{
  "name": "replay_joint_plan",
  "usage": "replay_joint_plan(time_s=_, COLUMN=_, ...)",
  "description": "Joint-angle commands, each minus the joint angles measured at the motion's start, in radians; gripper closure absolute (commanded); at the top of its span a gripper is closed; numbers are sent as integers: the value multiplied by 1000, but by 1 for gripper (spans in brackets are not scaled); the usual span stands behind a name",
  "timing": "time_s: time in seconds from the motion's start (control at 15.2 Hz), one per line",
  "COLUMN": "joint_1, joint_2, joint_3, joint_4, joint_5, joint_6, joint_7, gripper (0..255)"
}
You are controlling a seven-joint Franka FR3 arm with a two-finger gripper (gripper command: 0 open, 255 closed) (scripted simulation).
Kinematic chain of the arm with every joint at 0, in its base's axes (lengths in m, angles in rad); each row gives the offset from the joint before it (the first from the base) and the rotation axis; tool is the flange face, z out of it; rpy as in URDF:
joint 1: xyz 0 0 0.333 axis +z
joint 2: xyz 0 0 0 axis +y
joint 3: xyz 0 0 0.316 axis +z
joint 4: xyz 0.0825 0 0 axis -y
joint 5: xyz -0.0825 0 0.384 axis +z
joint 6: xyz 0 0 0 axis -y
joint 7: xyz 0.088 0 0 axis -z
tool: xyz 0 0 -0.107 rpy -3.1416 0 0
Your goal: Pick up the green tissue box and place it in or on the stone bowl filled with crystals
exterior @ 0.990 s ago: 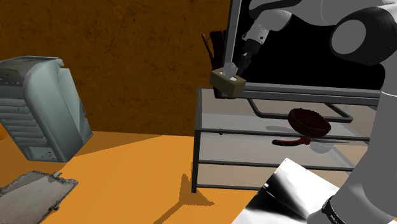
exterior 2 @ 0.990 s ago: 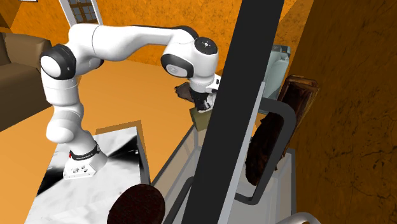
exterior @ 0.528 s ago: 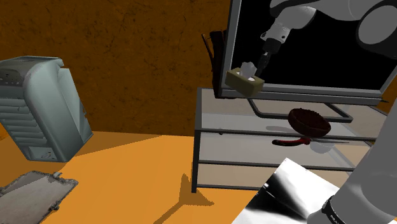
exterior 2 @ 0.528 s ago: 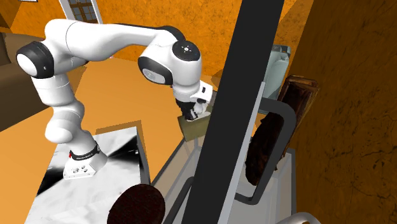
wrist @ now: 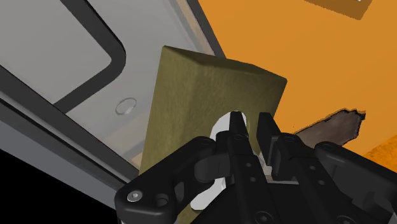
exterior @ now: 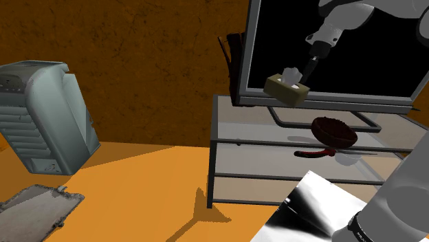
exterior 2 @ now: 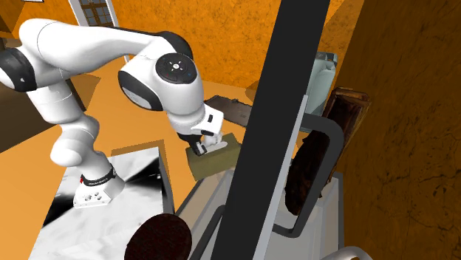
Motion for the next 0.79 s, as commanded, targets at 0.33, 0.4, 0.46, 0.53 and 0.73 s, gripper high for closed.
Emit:
replay_joint_plan(time_s=0.33, joint_1=-77, joint_2=-36, joint_3=-77, joint_4=-1, joint_5=-60, joint_6=-73, joint_7=-135, gripper=255)
replay_joint_plan(time_s=0.4, joint_1=-88, joint_2=-37, joint_3=-89, joint_4=4, joint_5=-66, joint_6=-84, joint_7=-156, gripper=255)
replay_joint_plan(time_s=0.46, joint_1=-100, joint_2=-36, joint_3=-101, joint_4=9, joint_5=-73, joint_6=-95, joint_7=-179, gripper=255)
replay_joint_plan(time_s=0.53, joint_1=-112, joint_2=-34, joint_3=-113, joint_4=16, joint_5=-78, joint_6=-107, joint_7=-201, gripper=255)
replay_joint_plan(time_s=0.73, joint_1=-151, joint_2=-18, joint_3=-154, joint_4=44, joint_5=-90, joint_6=-144, joint_7=-275, gripper=255)
